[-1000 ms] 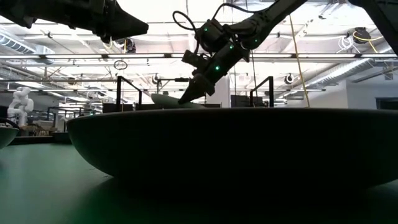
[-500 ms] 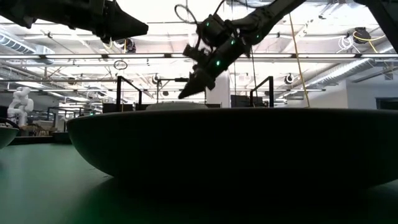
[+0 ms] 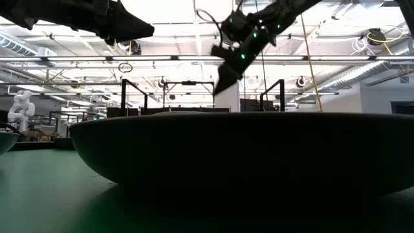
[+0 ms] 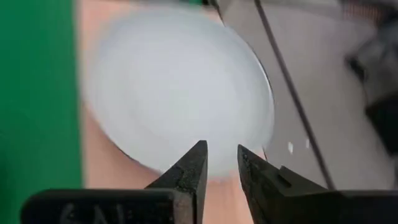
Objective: Place and stack plates onto a shelf
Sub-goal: Stack the white plate on top of the dark blue plate on the shelf
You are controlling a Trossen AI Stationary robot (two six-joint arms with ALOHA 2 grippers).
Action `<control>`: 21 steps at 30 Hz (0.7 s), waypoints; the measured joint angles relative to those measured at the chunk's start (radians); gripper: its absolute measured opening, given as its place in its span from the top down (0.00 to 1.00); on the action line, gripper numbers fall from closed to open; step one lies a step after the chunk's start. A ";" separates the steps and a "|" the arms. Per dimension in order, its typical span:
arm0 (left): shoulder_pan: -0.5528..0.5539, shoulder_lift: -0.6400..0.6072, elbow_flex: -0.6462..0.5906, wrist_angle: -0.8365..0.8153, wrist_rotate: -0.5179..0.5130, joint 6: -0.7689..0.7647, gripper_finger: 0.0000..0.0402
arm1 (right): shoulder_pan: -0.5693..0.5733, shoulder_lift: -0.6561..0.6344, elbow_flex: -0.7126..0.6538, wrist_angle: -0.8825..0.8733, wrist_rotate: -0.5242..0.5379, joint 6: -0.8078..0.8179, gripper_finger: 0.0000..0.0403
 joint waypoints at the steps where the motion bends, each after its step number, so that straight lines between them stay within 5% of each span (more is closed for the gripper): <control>1: 0.000 0.000 0.000 0.003 0.000 0.000 0.70 | -0.013 0.011 0.000 -0.011 0.002 0.010 0.83; 21: 0.000 0.000 0.000 0.007 0.000 0.001 0.70 | -0.043 0.109 -0.068 0.083 -0.002 -0.010 0.84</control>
